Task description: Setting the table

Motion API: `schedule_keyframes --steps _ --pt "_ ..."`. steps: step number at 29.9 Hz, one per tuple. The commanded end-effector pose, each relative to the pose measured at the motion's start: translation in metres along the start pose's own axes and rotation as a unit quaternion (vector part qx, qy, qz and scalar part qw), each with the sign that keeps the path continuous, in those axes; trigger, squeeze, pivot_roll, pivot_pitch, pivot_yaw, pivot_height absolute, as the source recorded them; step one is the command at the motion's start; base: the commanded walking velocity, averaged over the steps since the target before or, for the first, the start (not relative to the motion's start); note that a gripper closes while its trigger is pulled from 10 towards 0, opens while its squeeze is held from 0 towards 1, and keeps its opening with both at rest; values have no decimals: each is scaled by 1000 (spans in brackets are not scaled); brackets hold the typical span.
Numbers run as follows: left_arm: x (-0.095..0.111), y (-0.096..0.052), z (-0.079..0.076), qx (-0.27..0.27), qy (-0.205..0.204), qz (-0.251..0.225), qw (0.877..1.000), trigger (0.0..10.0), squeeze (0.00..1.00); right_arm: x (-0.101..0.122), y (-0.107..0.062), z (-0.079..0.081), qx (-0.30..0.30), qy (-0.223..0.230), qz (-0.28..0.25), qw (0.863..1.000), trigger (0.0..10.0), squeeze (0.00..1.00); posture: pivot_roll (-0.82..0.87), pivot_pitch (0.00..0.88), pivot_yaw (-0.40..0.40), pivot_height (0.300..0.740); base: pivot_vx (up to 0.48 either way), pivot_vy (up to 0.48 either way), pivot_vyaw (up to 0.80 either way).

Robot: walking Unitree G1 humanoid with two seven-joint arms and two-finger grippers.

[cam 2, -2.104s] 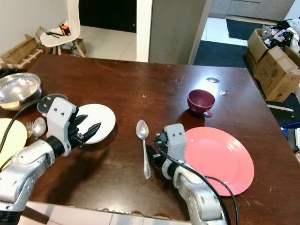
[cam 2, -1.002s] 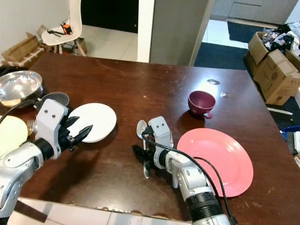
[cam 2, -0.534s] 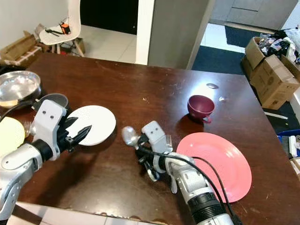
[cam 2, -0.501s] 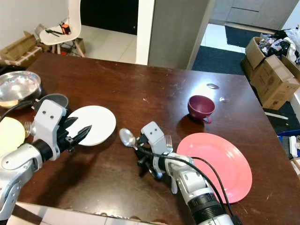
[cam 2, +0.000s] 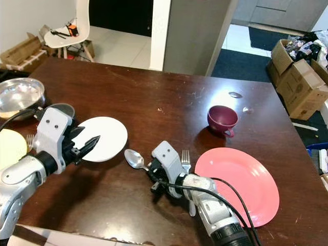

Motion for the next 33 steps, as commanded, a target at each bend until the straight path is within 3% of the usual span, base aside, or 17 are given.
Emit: schedule_keyframes --steps 1,6,7,8,9,11,17,25,26,27,33 --pt "-5 2 0 0 -8 7 1000 10000 0 16 -5 -7 -35 49 -41 997 0 0 41 104 76 740 0 0 0" --pt "-4 4 -1 -6 -7 7 1000 10000 0 42 -14 -6 -52 59 -90 993 0 0 28 97 89 740 0 0 0" --pt "-4 6 -1 -9 -6 7 1000 10000 0 44 -17 0 -49 59 -94 993 3686 0 23 96 91 740 0 0 0" --pt "-4 6 -1 -9 -6 7 1000 10000 0 44 -17 0 -49 59 -94 993 3686 0 23 96 91 740 0 0 0" --pt "-4 7 -1 -10 -6 6 1000 10000 0 39 -18 9 -36 63 -84 994 10000 0 19 94 93 740 0 0 0" --pt "-4 8 -1 -11 -6 6 1000 10000 0 36 -18 13 -29 66 -78 994 10000 0 19 94 93 740 0 0 0" --pt "-4 8 -2 -14 -6 6 1000 10000 0 -11 -28 54 27 72 15 997 10000 0 20 100 91 740 0 0 0" --pt "-5 8 -2 -14 -6 7 1000 10000 0 -29 -41 64 29 50 64 996 10000 0 16 101 87 740 0 0 0" --pt "-5 8 -2 -14 -6 7 1000 10000 0 -35 -41 63 20 40 77 996 10000 573 16 100 88 740 0 0 0" --pt "-5 8 -2 -14 -7 7 1000 10000 0 -40 -41 59 4 35 87 996 10000 1000 15 98 89 740 0 0 0" --pt "-4 9 -2 -16 -6 6 1000 10000 0 -42 -37 44 -37 27 88 995 10000 1000 18 94 98 740 0 0 0"
Point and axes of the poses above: a point about 5 cm out from each wrist's last joint towards the gripper, its own y axis pointing out of the wrist towards the gripper, its own x axis along the axis of the wrist's last joint, z = x × y, the point moved 3 cm from there along y, pointing out of the wrist towards the gripper, and after that the axes turned 9 degrees about -y, right-handed, at the moved point
